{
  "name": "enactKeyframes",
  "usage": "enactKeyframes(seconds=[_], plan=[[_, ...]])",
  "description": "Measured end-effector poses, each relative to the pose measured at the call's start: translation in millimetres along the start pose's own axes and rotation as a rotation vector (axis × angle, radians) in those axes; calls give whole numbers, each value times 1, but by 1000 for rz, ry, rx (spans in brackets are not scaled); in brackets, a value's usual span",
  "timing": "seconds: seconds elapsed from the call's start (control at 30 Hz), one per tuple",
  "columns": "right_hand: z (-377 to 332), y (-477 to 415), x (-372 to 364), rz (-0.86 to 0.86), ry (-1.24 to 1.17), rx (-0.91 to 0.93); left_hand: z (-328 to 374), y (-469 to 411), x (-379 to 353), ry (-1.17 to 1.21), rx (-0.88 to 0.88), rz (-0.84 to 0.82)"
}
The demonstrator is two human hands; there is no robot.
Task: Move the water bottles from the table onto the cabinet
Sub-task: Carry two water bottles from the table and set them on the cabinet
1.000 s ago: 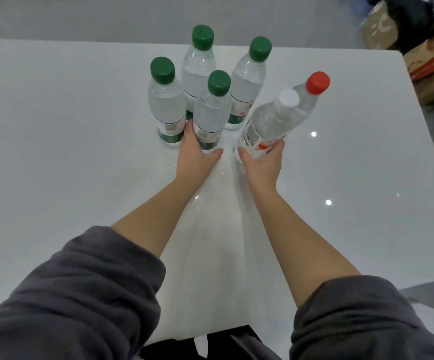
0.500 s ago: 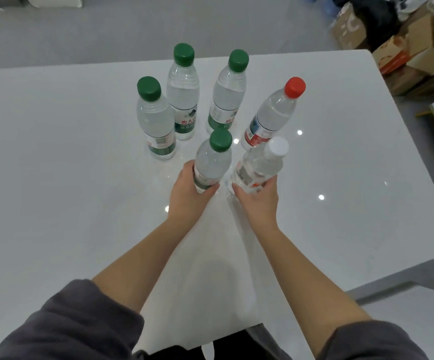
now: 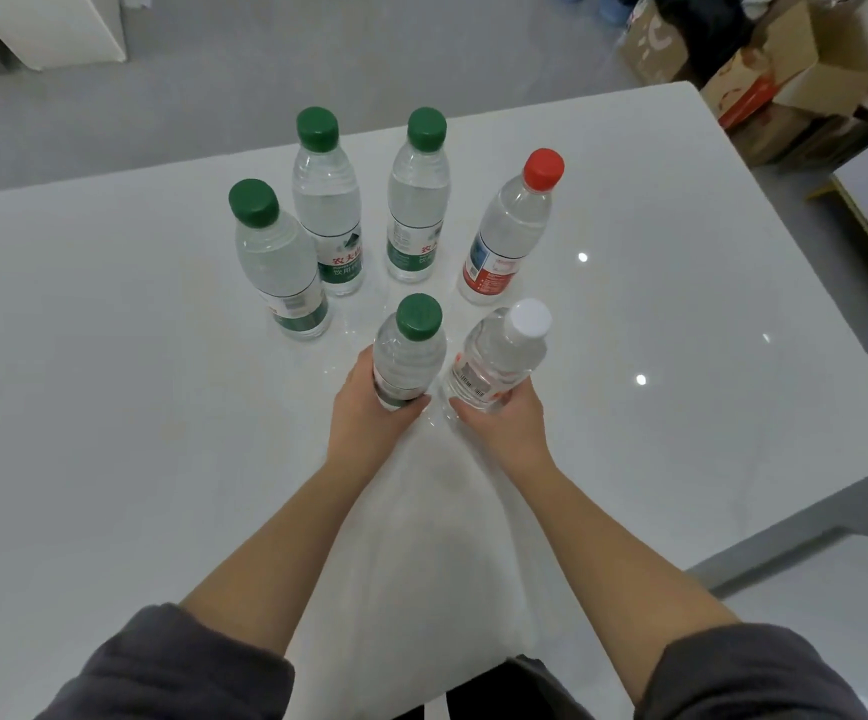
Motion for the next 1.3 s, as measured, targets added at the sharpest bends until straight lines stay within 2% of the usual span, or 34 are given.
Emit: enactKeyframes(seconds=[0.23, 0.5, 0.8, 1.1, 1.3], plan=[[18, 27, 15, 110, -85, -77, 2, 20, -3, -22, 7, -27], [56, 74, 79, 203, -216, -86, 19, 73, -44, 20, -21, -103], [142, 167, 205, 438, -326, -117, 57, 182, -184, 24, -108, -366], [246, 300, 350, 831, -346, -188, 118, 308, -351, 68, -257, -717], [260, 356, 418, 1129, -422, -212, 178, 361, -420, 42, -428, -912]])
Point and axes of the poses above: each hand's wrist, its own y-axis away from the middle knuckle, its own x-axis out of the back of the hand, z = x × y, the point moved 8 cm from there along -y, towards the middle knuckle, and after that the axes turned 13 degrees about y, right-handed, at the moved point
